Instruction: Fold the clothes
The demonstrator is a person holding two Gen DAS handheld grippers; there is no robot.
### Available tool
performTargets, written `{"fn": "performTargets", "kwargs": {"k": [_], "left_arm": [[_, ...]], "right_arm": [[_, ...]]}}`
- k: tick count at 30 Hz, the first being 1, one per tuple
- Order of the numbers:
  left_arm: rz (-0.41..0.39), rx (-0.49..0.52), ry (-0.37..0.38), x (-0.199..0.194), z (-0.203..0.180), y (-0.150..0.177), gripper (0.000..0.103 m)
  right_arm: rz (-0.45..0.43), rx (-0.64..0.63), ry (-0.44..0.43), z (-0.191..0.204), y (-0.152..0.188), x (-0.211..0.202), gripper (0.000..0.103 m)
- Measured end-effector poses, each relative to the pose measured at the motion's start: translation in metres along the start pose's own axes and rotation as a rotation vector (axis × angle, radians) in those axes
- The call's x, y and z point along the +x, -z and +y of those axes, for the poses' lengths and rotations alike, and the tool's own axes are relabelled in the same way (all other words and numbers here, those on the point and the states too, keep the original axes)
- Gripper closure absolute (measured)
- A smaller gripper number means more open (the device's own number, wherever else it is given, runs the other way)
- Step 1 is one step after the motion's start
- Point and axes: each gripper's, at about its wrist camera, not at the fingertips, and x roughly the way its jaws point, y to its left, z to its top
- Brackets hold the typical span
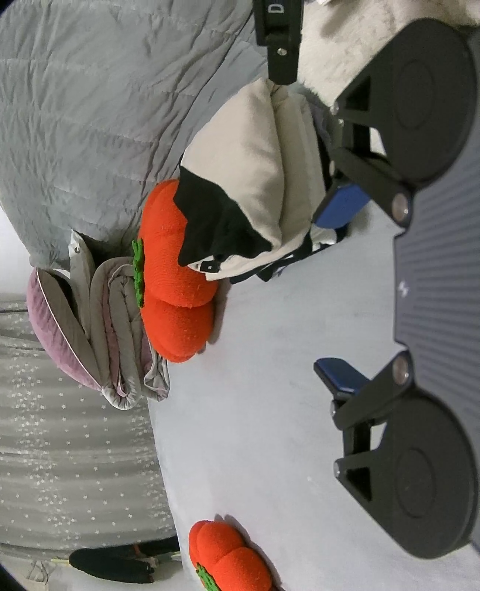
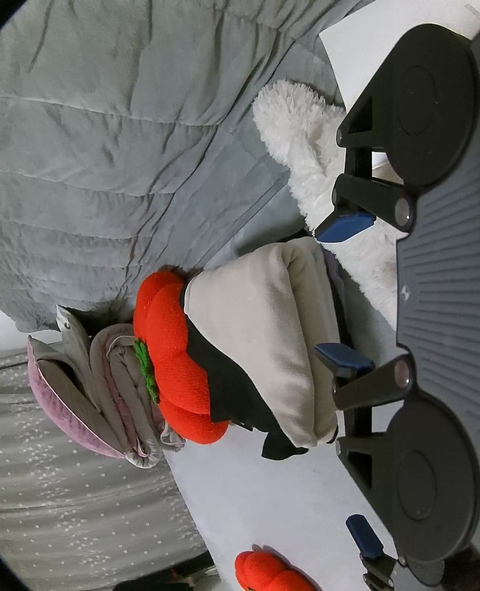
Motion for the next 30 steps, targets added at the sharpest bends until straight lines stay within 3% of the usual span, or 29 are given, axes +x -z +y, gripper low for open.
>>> {"fn": "performTargets", "kwargs": {"k": [16, 23, 27, 30], "left_arm": [[0.004, 0.049, -0.003, -0.040, -0.003, 0.007, 0.015], [0.018, 0.058, -0.014, -0.056, 0.002, 0.013, 0.013], [0.016, 0.046, -0.017, -0.060, 0.006, 0.016, 0.001], [0.016, 0.037, -0.025, -0.060, 0.008, 0.016, 0.000]], "right_arm": [[0.003, -0.054, 0.037, 0.003, 0.011, -0.025, 0.034], [0.013, -0.058, 0.016, 0.001, 0.021, -0.028, 0.017], [0.027, -0.047, -0.017, -0.001, 0.025, -0.024, 0.004], [0.037, -0.040, -0.012, -0.001, 0.026, -0.017, 0.000]]}}
